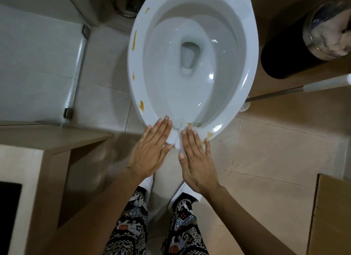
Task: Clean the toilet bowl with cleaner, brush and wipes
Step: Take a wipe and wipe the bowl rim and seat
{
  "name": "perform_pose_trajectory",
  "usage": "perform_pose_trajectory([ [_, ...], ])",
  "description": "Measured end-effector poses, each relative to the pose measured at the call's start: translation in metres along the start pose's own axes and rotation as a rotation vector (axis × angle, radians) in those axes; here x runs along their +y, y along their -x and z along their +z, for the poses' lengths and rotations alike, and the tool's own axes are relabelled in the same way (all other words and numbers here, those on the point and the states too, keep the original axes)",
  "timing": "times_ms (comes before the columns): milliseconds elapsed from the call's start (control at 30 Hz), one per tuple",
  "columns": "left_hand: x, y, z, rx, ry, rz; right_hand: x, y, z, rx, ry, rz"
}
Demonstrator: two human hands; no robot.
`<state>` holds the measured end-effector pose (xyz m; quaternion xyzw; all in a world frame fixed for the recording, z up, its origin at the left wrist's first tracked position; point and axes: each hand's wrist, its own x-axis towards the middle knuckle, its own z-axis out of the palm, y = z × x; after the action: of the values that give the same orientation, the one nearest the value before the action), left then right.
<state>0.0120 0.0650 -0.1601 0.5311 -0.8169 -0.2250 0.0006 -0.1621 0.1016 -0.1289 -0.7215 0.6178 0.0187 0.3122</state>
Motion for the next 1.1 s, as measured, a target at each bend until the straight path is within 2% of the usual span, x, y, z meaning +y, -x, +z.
perform_pose_trajectory([
  [67,0.003,0.001,0.001,0.014,0.008,-0.022,0.005,-0.004,-0.005,0.053,-0.042,0.037],
  [200,0.018,-0.003,0.004,0.056,0.013,-0.022,0.030,-0.030,-0.023,0.165,-0.105,0.232],
  [333,0.046,-0.017,0.008,0.088,0.009,0.037,0.064,-0.068,-0.042,0.269,-0.036,0.342],
  [567,0.081,-0.034,0.022,0.062,-0.032,0.030,0.094,-0.125,-0.070,0.381,0.070,0.382],
  [900,0.061,-0.029,0.020,0.036,-0.042,-0.064,0.099,-0.137,-0.067,0.459,0.074,0.413],
  [1100,0.041,-0.021,0.008,0.043,0.024,-0.204,0.099,-0.138,-0.066,0.487,0.036,0.406],
])
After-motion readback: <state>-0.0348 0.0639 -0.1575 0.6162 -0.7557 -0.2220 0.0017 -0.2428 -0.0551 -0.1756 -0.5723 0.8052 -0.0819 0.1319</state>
